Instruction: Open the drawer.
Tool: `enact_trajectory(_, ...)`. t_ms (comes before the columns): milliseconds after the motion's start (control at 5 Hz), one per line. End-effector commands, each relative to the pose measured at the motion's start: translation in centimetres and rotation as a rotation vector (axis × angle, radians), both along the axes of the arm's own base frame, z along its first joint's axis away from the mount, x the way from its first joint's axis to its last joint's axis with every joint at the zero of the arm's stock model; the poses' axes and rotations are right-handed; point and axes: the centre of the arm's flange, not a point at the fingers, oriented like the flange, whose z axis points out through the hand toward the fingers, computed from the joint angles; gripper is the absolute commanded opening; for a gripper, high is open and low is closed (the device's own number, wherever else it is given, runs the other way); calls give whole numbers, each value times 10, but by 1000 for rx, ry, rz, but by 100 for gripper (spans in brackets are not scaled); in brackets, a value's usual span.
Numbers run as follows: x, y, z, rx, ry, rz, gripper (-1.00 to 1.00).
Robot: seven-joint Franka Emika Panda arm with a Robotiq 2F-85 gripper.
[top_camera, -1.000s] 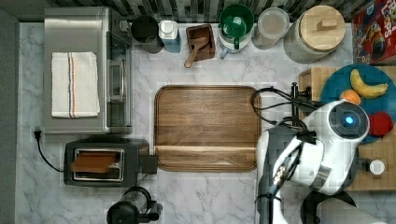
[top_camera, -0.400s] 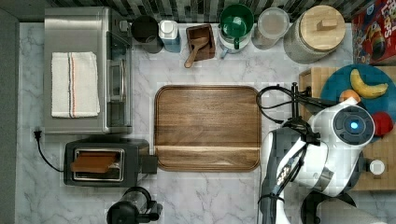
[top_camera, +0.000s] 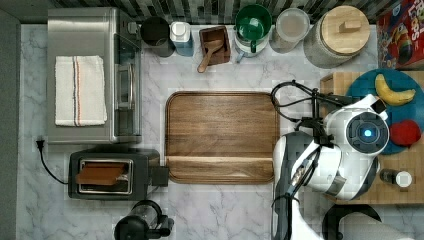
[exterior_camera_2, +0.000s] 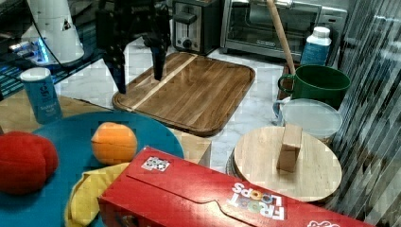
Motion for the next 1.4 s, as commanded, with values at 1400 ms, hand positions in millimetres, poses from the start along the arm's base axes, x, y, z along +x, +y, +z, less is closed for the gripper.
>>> enact_trajectory(1400, 23, 31, -86, 8, -8, 86, 100)
